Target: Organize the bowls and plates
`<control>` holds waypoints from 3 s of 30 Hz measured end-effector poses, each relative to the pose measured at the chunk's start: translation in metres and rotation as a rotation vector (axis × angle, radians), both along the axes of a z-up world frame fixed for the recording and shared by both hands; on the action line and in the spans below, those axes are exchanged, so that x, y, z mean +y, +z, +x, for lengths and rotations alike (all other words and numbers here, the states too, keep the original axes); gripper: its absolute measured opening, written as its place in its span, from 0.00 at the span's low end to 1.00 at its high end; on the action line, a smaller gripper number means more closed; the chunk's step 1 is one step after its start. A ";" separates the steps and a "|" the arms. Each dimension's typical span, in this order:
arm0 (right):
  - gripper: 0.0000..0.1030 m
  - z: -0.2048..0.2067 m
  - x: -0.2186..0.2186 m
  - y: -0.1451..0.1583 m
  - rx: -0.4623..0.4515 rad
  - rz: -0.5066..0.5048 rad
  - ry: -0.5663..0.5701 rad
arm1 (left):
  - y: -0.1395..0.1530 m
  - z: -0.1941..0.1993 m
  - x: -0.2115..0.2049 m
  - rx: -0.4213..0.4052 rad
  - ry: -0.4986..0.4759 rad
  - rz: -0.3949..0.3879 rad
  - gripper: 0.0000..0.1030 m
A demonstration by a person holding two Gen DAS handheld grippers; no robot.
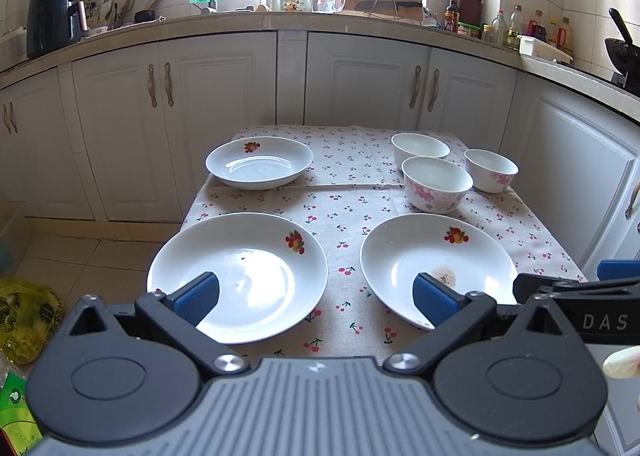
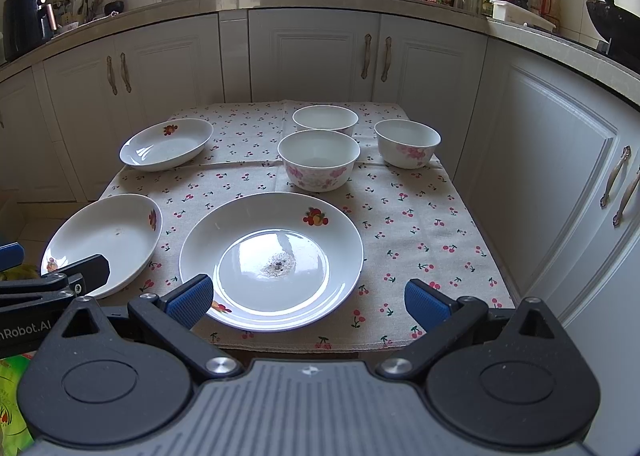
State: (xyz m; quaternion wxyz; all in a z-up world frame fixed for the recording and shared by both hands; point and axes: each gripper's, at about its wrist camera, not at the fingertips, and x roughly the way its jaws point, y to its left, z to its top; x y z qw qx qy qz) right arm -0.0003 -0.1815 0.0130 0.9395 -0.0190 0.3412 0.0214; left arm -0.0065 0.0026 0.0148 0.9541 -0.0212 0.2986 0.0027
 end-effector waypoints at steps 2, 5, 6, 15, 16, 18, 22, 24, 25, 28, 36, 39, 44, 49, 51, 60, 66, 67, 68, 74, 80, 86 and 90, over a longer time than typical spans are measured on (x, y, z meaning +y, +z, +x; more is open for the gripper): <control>1.00 0.000 0.000 0.000 0.000 0.000 0.000 | 0.000 0.000 0.000 0.000 0.000 -0.001 0.99; 1.00 0.000 0.000 0.000 0.000 -0.001 0.000 | -0.002 0.000 0.000 -0.002 0.001 -0.001 0.99; 1.00 0.000 0.000 0.001 -0.001 -0.001 0.000 | -0.001 0.000 0.001 -0.002 0.001 -0.001 0.99; 1.00 -0.001 0.000 0.002 -0.001 -0.006 -0.001 | -0.003 0.000 0.001 -0.002 0.002 -0.001 0.99; 1.00 -0.001 0.000 0.002 -0.001 -0.006 -0.001 | -0.003 0.000 0.001 -0.002 0.002 -0.001 0.99; 1.00 -0.001 0.000 0.002 -0.002 -0.006 -0.001 | -0.002 0.001 0.001 -0.001 0.002 -0.001 0.99; 1.00 -0.001 0.001 0.001 -0.002 -0.006 -0.001 | -0.003 0.000 0.001 -0.003 0.001 0.000 0.99; 1.00 -0.001 0.001 0.001 -0.002 -0.007 -0.001 | -0.003 0.001 0.001 -0.002 0.001 -0.001 0.99; 1.00 -0.001 0.001 0.001 -0.002 -0.007 -0.001 | -0.003 0.001 0.001 -0.002 0.002 0.000 0.99; 1.00 -0.001 0.001 0.002 -0.002 -0.007 -0.001 | -0.004 0.001 0.001 -0.003 0.002 -0.001 0.99; 1.00 -0.001 0.001 0.001 -0.002 -0.007 -0.002 | -0.004 0.001 0.001 -0.003 0.002 0.001 0.99; 1.00 -0.001 0.001 0.001 -0.001 -0.007 -0.002 | -0.004 0.001 0.001 -0.004 0.001 0.001 0.99; 1.00 -0.001 0.001 0.001 -0.001 -0.008 -0.002 | -0.004 0.002 0.002 -0.003 0.001 0.000 0.99; 1.00 0.002 0.002 0.000 0.000 -0.013 0.001 | -0.006 0.005 0.003 -0.003 0.003 -0.005 0.99; 1.00 0.003 0.002 0.000 0.002 -0.017 0.002 | -0.007 0.006 0.003 -0.004 0.004 -0.002 0.99; 1.00 0.015 0.005 0.006 -0.007 -0.011 0.022 | -0.003 0.014 0.005 -0.041 -0.023 0.007 0.99; 1.00 0.029 0.005 0.011 -0.045 0.038 0.061 | -0.003 0.021 0.013 -0.073 -0.069 0.031 0.99; 1.00 0.032 0.005 0.012 -0.058 0.050 0.074 | -0.004 0.022 0.014 -0.079 -0.079 0.041 0.99; 1.00 0.034 0.006 0.013 -0.071 0.063 0.088 | -0.005 0.023 0.016 -0.084 -0.090 0.047 0.99; 1.00 0.049 0.010 0.019 -0.159 0.128 0.219 | -0.016 0.031 0.038 -0.082 -0.170 0.008 0.99; 1.00 0.075 0.028 0.019 -0.103 0.184 0.353 | -0.027 0.036 0.068 -0.046 -0.218 -0.041 0.99; 1.00 0.094 0.060 0.007 -0.040 0.181 0.462 | -0.046 0.028 0.102 -0.035 -0.239 0.022 0.99; 1.00 0.116 0.074 -0.006 0.053 0.234 0.498 | -0.064 0.024 0.127 0.019 -0.262 0.033 0.99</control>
